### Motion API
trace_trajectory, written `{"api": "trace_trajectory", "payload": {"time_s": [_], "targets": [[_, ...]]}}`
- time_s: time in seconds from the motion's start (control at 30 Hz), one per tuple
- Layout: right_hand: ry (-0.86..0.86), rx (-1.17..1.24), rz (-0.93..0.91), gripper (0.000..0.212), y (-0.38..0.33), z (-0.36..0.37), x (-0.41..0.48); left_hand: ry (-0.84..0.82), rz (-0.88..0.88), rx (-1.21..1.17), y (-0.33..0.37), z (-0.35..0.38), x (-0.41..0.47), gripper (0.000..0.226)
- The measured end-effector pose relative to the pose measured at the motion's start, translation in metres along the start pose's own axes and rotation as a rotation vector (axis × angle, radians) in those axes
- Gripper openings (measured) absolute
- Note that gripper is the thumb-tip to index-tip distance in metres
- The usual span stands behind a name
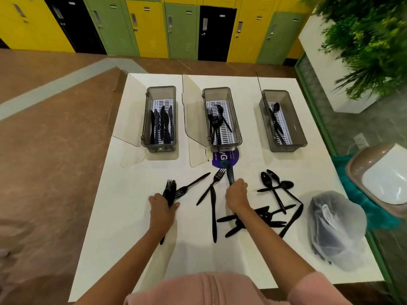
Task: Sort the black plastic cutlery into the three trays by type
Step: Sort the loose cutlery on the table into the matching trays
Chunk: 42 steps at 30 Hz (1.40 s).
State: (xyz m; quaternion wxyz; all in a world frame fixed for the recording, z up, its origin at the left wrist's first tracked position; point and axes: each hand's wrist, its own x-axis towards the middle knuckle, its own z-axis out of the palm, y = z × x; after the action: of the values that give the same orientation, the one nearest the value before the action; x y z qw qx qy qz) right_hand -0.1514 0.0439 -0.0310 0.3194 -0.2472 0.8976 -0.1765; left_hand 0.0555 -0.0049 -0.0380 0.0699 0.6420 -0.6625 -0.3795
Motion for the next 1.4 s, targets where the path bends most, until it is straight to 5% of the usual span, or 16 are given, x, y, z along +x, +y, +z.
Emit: {"api": "trace_trajectory", "payload": {"time_s": [0.23, 0.3, 0.43, 0.53, 0.9, 0.97, 1.13, 1.4], "targets": [[0.061, 0.31, -0.015, 0.019, -0.008, 0.017, -0.022, 0.027, -0.018, 0.421, 0.013, -0.006, 0.0, 0.029], [0.055, 0.326, -0.031, 0.035, -0.015, 0.02, -0.024, 0.027, -0.028, 0.474, 0.01, -0.005, 0.004, 0.024], [0.041, 0.139, -0.086, 0.053, -0.022, 0.022, -0.025, 0.064, -0.045, 0.174, 0.011, -0.007, 0.007, 0.021], [0.035, 0.039, -0.094, 0.037, -0.023, 0.023, -0.026, 0.065, 0.001, -0.037, 0.018, -0.016, 0.007, 0.017], [-0.017, 0.229, -0.141, 0.009, -0.019, 0.001, -0.034, -0.114, 0.053, -0.202, 0.042, -0.016, 0.02, 0.029], [-0.048, 0.19, -0.092, 0.011, -0.018, 0.005, -0.04, -0.142, 0.068, -0.181, 0.041, -0.014, 0.022, 0.036], [-0.128, 0.001, -0.027, 0.052, -0.005, 0.022, -0.06, -0.17, 0.142, 0.023, 0.045, -0.006, 0.03, 0.041], [-0.1, -0.117, -0.019, 0.032, -0.011, 0.018, -0.05, -0.232, 0.165, 0.134, 0.043, -0.015, 0.038, 0.022]]}}
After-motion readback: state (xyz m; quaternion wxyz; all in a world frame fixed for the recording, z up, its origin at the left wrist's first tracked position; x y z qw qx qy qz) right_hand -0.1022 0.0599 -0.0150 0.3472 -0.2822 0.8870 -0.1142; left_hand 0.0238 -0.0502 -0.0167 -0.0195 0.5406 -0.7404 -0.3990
